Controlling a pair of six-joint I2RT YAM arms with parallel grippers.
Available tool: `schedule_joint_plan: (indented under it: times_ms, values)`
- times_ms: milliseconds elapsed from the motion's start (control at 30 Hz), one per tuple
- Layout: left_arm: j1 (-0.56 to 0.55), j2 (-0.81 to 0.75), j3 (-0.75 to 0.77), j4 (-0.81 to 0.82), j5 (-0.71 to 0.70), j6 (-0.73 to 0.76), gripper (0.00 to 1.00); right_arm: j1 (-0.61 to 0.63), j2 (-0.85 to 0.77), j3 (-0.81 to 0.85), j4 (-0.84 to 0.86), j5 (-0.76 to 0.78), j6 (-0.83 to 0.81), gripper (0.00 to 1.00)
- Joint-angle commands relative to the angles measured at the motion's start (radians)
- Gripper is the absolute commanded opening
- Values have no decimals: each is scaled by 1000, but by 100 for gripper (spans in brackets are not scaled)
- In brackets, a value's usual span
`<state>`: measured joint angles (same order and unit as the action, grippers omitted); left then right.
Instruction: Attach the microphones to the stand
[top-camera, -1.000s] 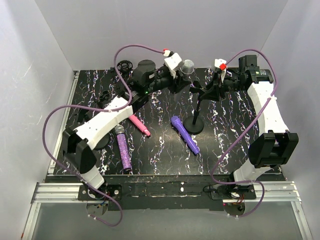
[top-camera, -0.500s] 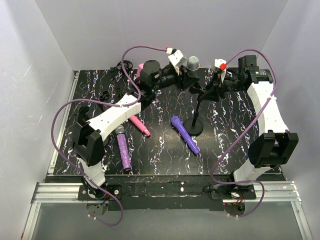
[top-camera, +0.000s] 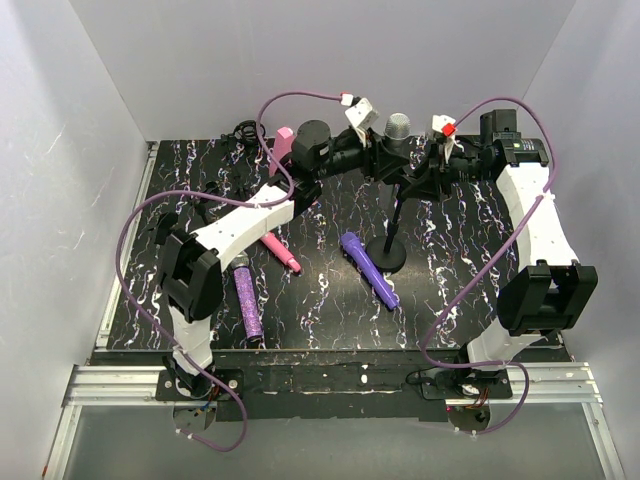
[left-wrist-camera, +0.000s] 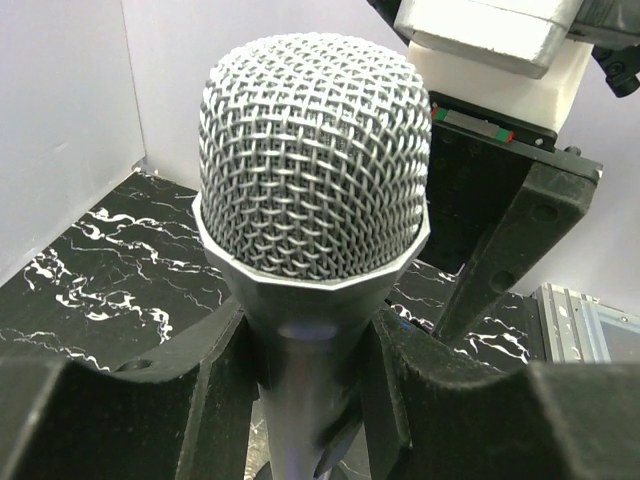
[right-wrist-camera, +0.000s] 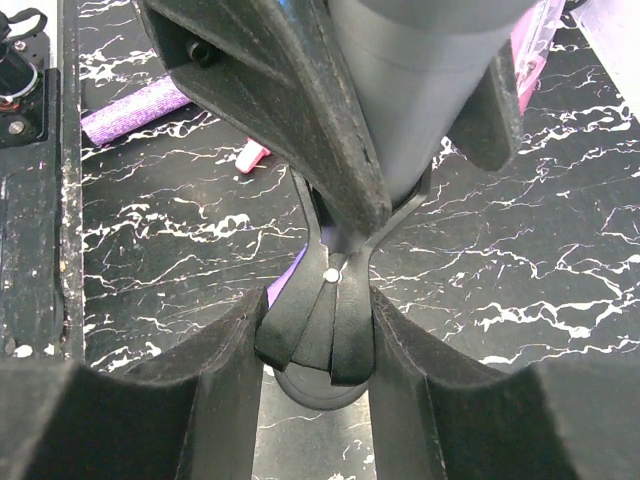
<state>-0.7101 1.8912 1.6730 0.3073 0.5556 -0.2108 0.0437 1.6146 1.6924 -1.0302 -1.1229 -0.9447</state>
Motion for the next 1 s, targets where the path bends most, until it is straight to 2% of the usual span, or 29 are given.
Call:
schedule_joint_plan:
  times_ms: [0,133,300,433,567,967]
  values:
    - [-38,32,97,-62,53,13,0,12,-13,24,18,-51,27,17]
    - [-52,48,128,-126,75,53,0,12,-12,23,21,-57,33,28]
    - [-51,31,90,-94,73,50,0,13,-19,-8,71,-61,98,53]
    - [-51,25,68,-65,56,47,0,13,-67,-89,212,-32,219,62]
    - [-51,26,65,-54,55,44,0,12,-94,-131,272,1,253,63]
    - [-51,25,90,-103,43,86,0,-28,-104,-109,150,-12,150,66]
